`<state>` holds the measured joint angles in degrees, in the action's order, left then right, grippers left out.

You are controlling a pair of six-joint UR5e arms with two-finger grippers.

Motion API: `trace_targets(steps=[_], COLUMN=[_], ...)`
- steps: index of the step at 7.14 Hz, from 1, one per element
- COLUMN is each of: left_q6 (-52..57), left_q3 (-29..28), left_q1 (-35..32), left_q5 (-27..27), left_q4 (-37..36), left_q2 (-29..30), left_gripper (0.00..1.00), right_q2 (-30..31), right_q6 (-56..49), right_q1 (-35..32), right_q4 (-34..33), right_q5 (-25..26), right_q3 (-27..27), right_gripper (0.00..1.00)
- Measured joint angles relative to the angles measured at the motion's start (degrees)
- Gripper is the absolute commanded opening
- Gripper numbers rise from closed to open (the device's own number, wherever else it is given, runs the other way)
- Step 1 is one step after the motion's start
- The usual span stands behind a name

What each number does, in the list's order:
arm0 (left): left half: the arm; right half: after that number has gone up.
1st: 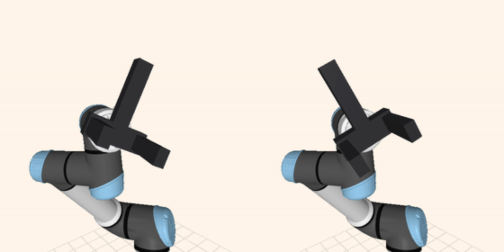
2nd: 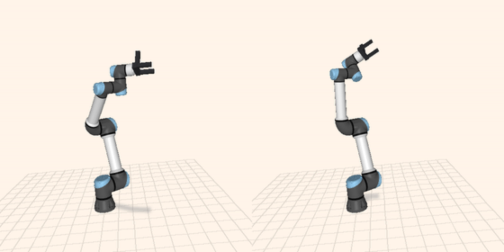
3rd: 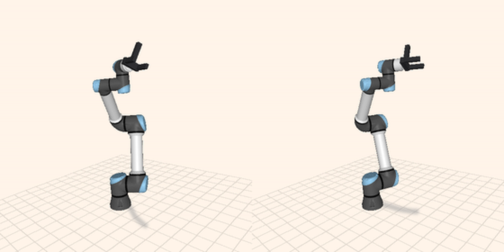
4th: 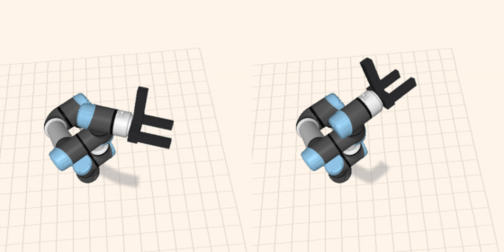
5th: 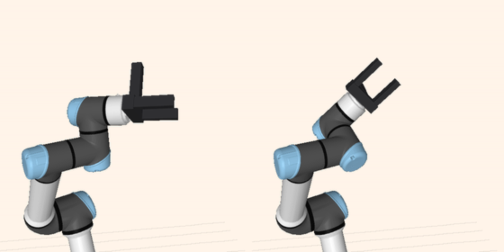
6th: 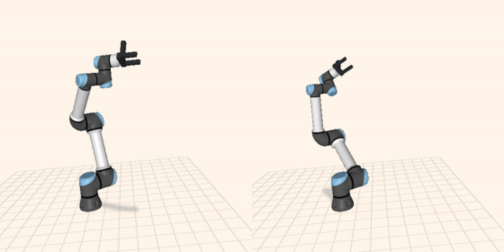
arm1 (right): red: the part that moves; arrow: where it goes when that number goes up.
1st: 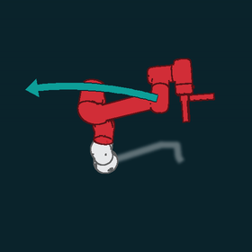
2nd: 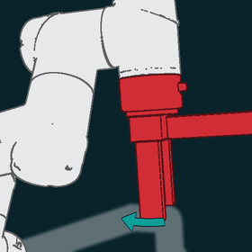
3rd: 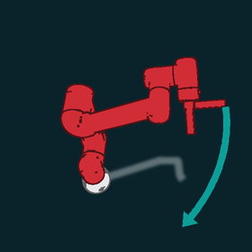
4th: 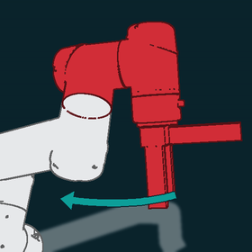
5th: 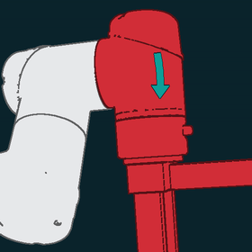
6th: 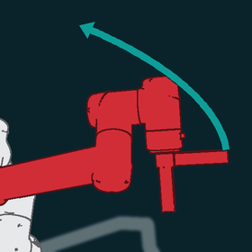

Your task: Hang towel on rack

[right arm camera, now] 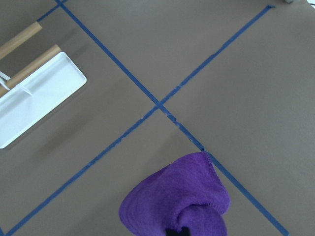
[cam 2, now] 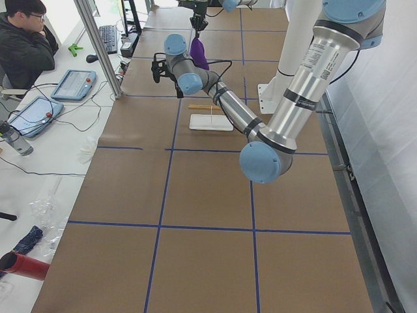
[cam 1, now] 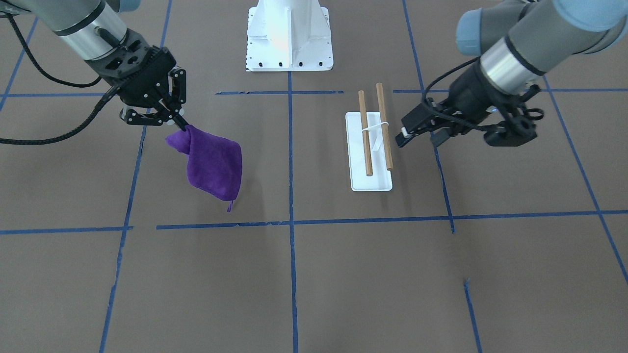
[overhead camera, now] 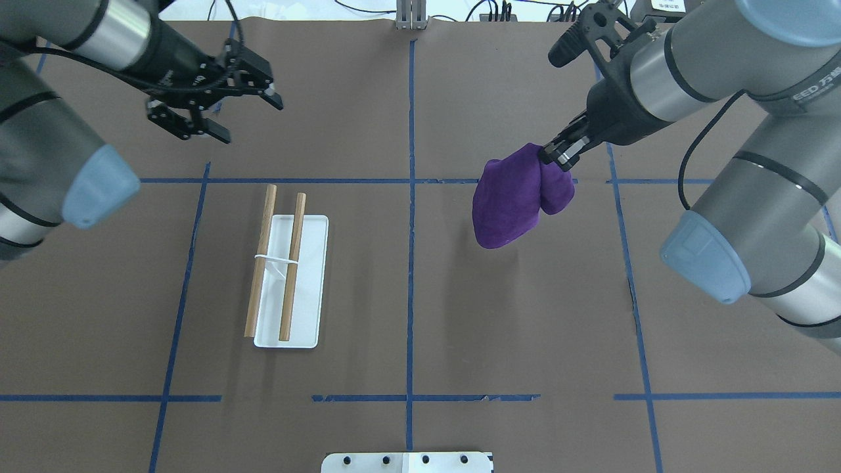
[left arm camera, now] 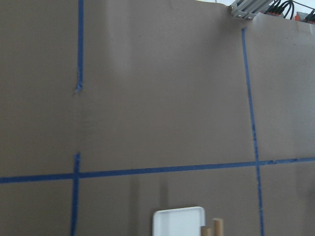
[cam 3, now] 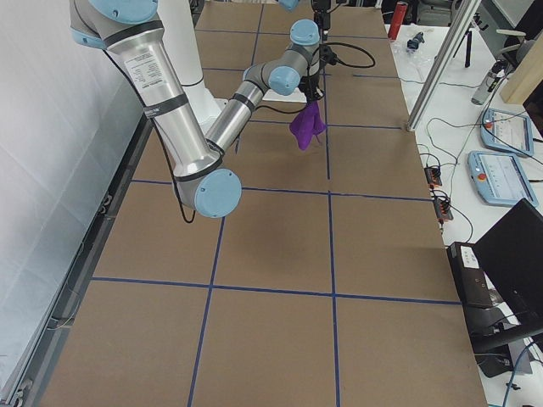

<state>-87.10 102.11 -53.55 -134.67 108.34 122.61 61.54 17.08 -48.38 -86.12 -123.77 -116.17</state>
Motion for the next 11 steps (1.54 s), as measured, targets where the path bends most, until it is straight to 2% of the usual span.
trace_targets(steps=[2, 4, 7, 8, 9, 10, 11], left_q6=[-13.04, -21.22, -25.59, -26.39, -26.79, -27.00, -27.06], left_q3=[-3.82, -8.50, -10.45, -10.47, -10.43, -10.36, -10.24], left_q1=[6.44, 8.52, 11.13, 11.91, 12.63, 13.30, 13.76], left_q5=[4.31, 5.56, 8.00, 8.31, 8.41, 8.45, 8.44], left_q4=[0.71, 3.91, 6.40, 6.49, 6.60, 6.77, 6.88], left_q2=[6.17, 9.63, 10.77, 11.11, 11.31, 11.35, 11.31], left_gripper=[0.93, 0.92, 0.90, 0.85, 0.61, 0.11, 0.00], right_q2=[-3.89, -6.28, -8.54, -8.95, -9.14, -9.20, -9.23], right_q6=[4.66, 7.04, 8.83, 9.13, 9.26, 9.33, 9.36], right_q1=[4.55, 6.58, 7.37, 7.45, 7.48, 7.54, 7.56], right_q4=[0.07, 0.08, 0.08, 0.10, 0.14, 0.13, 0.12], right_q5=[4.80, 6.45, 6.65, 6.63, 6.62, 6.61, 6.61], right_q3=[-0.49, -0.61, -0.66, -0.69, -0.83, -1.09, -1.30], right_gripper=[0.00, 0.00, 0.00, 0.00, 0.00, 0.00, 0.00])
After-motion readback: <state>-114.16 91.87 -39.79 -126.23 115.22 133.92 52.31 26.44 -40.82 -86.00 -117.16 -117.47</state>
